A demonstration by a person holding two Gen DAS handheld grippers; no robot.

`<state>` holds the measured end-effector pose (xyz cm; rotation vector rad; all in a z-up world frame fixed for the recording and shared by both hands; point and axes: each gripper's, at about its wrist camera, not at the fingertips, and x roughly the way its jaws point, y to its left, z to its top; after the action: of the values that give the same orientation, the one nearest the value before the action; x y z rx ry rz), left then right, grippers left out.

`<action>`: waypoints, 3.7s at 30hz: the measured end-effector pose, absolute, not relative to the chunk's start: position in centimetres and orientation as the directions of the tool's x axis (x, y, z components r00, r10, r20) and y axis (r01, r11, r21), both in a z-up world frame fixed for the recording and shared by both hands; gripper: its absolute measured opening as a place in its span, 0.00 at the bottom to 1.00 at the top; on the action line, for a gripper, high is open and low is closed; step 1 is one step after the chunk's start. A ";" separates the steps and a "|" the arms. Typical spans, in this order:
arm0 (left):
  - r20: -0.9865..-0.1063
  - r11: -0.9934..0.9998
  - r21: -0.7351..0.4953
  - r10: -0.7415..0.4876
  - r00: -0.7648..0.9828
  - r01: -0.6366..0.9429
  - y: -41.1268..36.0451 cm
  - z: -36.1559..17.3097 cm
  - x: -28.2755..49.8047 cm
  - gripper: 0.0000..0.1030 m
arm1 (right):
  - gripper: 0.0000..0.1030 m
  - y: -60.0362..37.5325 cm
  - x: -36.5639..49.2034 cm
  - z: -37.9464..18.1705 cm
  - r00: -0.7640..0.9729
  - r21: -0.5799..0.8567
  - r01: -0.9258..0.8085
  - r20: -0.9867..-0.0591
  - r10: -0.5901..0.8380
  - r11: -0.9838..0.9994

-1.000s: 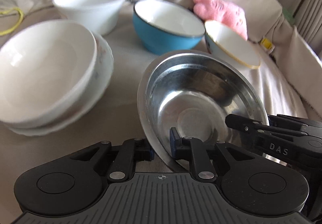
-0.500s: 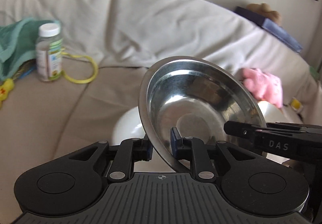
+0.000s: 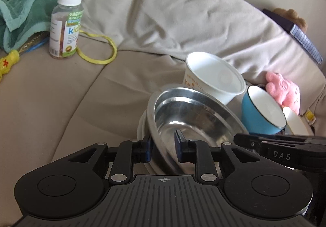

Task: Organize plates and bowls
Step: 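Carry the steel bowl and lower it into the white bowl on the plate, then open both grippers and pull back from the stack, then move both grippers toward the yellow-rimmed white bowl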

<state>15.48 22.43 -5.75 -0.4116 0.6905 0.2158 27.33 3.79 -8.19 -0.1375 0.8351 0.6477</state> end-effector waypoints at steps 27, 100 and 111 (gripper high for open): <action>-0.694 0.884 -0.316 0.032 0.720 -0.344 22.1 -6.6 17.1 0.28 | 0.30 1.9 27.9 -9.2 0.412 0.261 -0.541 -0.747 0.522 0.800; -0.663 0.885 -0.433 -0.184 0.726 -0.171 3.6 -6.4 28.1 0.41 | 0.52 -20.1 27.0 -13.2 0.760 0.251 -0.159 -0.587 0.281 0.955; -0.742 0.919 -0.365 -0.190 0.643 -0.150 -0.6 -8.5 28.3 0.41 | 0.52 -22.2 28.8 -14.2 0.716 0.294 -0.104 -0.641 0.277 0.950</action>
<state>28.27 -0.58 -8.50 -0.4193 0.8795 -0.0234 28.82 -22.19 -14.23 0.2447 0.7445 0.2130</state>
